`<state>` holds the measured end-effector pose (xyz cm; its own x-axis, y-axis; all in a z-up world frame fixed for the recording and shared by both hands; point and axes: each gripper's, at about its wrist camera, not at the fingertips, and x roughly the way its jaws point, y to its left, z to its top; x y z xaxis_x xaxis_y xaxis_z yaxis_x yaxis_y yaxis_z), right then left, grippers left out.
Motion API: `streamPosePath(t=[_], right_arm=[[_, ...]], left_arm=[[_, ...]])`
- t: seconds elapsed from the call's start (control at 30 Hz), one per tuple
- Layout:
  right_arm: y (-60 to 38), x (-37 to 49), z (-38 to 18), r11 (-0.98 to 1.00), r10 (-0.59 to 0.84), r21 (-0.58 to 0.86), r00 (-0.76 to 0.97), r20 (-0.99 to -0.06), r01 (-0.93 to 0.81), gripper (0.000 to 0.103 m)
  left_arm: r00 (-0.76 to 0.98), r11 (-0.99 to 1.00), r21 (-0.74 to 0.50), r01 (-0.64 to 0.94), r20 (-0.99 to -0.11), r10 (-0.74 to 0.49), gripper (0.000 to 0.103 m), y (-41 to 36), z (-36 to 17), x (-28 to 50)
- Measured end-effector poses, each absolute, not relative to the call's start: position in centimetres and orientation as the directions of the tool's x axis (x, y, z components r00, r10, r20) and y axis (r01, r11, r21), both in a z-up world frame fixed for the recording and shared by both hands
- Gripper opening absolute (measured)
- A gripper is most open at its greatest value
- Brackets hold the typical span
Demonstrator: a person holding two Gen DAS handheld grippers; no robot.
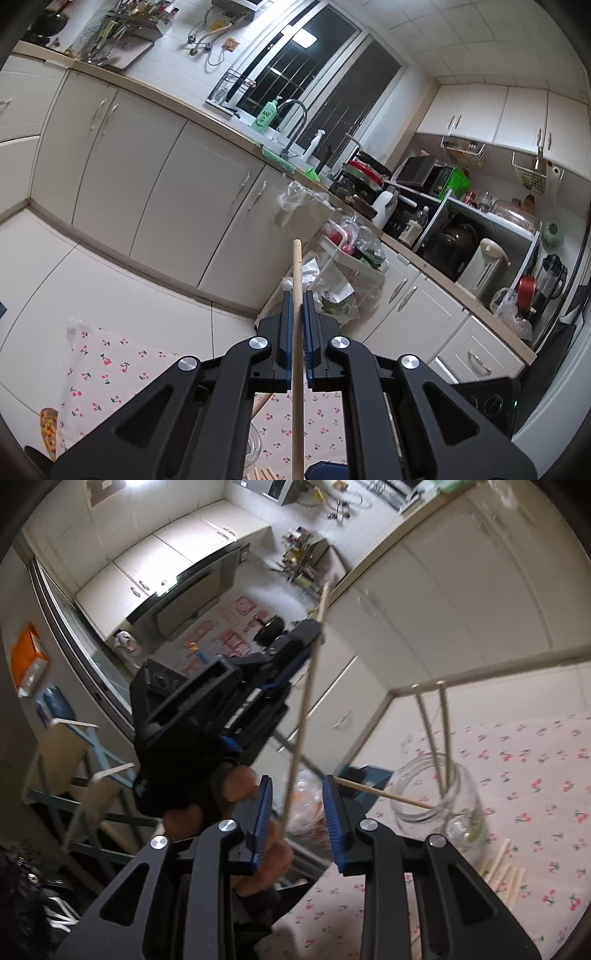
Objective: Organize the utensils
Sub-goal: 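Lower the left tool's stick into the jar and open the left tool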
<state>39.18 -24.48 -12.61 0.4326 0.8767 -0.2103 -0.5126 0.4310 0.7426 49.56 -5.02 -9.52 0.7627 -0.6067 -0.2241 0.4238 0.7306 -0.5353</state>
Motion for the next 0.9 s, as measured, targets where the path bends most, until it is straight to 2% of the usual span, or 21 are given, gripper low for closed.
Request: streamPosePath(t=[0.17, 0.37, 0.43, 0.6, 0.9], right_arm=[[-26.5, 39.6, -13.0, 0.493, 0.835, 0.732, 0.493, -0.246, -0.47, 0.03], [-29.2, 38.3, -14.8, 0.539, 0.797, 0.749, 0.52, -0.306, -0.386, 0.032], [-30.1, 37.5, -15.7, 0.55, 0.791, 0.751, 0.516, -0.328, -0.365, 0.033], [-31.7, 36.4, -17.7, 0.568, 0.778, 0.761, 0.507, -0.371, -0.313, 0.034], [-33.2, 36.3, -19.6, 0.522, 0.793, 0.812, 0.5, -0.349, -0.261, 0.035]], left_arm=[[0.82, 0.78, -0.503, 0.372, -0.215, -0.53, 0.005, -5.2, -9.8, 49.9], [0.961, 0.838, -0.518, 0.172, -0.097, -0.258, 0.005, -4.6, -10.3, 48.9], [0.975, 0.835, -0.531, 0.141, -0.07, -0.21, 0.005, -4.6, -10.8, 48.3], [0.982, 0.836, -0.534, 0.124, -0.055, -0.181, 0.005, -5.6, -12.2, 47.6], [0.997, 0.876, -0.479, 0.056, -0.013, -0.07, 0.005, -7.8, -13.4, 47.0]])
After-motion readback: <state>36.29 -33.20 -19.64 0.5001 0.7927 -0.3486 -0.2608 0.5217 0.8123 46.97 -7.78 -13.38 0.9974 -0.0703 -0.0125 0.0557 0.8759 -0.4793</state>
